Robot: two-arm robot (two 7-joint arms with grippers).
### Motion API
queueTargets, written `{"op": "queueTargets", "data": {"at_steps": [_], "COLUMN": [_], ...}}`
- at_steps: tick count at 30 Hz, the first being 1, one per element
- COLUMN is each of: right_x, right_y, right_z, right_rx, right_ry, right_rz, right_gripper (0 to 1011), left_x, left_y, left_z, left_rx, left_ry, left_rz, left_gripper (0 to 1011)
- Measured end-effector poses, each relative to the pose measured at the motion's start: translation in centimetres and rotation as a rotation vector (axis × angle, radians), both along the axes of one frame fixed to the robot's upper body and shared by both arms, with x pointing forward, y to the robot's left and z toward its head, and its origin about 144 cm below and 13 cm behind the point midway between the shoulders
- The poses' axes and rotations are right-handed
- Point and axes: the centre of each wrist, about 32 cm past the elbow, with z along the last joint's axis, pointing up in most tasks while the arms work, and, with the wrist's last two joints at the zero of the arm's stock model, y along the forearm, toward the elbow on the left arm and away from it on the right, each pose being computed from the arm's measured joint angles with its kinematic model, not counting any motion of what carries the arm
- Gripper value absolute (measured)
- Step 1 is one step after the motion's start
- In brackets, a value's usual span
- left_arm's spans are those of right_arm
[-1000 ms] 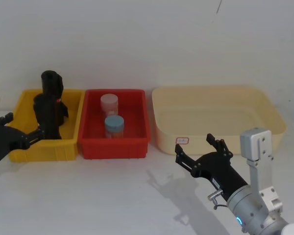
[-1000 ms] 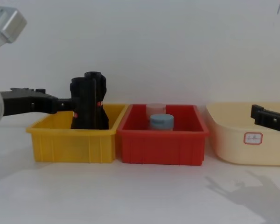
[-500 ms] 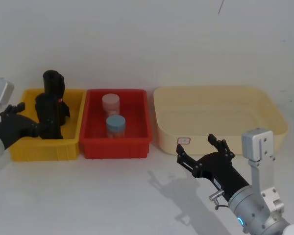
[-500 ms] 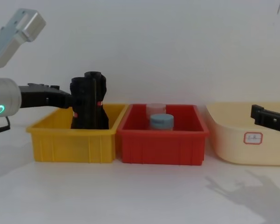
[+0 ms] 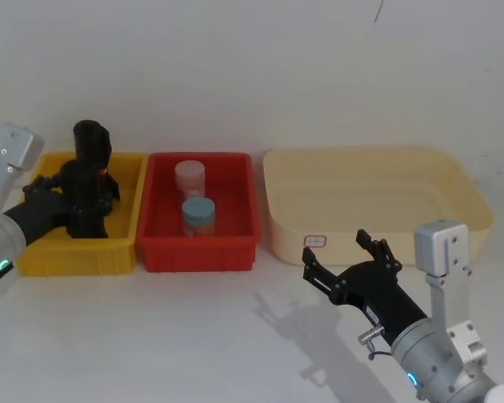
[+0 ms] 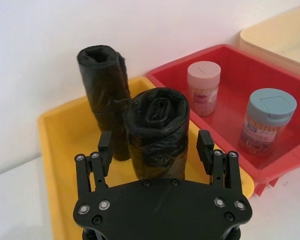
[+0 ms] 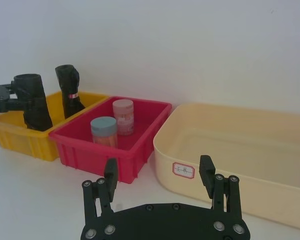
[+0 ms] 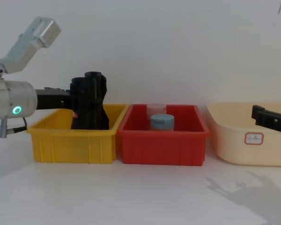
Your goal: Pick up the garbage bag with the one hand and transfer it to the other hand.
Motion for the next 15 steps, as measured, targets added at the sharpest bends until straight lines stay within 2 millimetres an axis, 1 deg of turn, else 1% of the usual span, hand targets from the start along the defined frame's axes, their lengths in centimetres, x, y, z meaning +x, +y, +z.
{"op": "queueTargets", "data": {"at_steps": [3,4,6,8,9,11,12,13,15], "right_x": [0.0,0.0,0.0,0.0,0.0,0.0,0.0,0.0,0.0], "right_y": [0.0,0.0,0.0,0.0,0.0,0.0,0.0,0.0,0.0], "right_z": [0.0,0.0,0.0,0.0,0.0,0.0,0.0,0.0,0.0], "right_rx": [0.000,0.000,0.000,0.000,0.000,0.000,0.000,0.000,0.000], "right_ry": [0.000,0.000,0.000,0.000,0.000,0.000,0.000,0.000,0.000], "right_rz": [0.000,0.000,0.000,0.000,0.000,0.000,0.000,0.000,0.000], "right_gripper": [1000,1000,1000,1000,1000,1000,1000,1000,1000], "left_x": [0.4,0.4,0.7,0.9,0.9,1.1,1.2,1.2,1.3], "left_y": [-0.2,-0.2,-0.3,-0.4,-0.4,-0.5,-0.6,-0.6,-0.6], "left_z": [-0.2,-0.2,-0.3,-0.4,-0.4,-0.5,-0.5,-0.5,-0.6], "left_rx": [-0.007,-0.007,-0.010,-0.014,-0.015,-0.018,-0.020,-0.020,-0.022], "left_ry": [0.007,0.007,0.009,0.013,0.013,0.015,0.016,0.016,0.018], "left_rz": [-0.011,-0.011,-0.017,-0.023,-0.025,-0.029,-0.032,-0.032,-0.035], "left_gripper": [992,957,930,873,865,805,752,752,696]}}
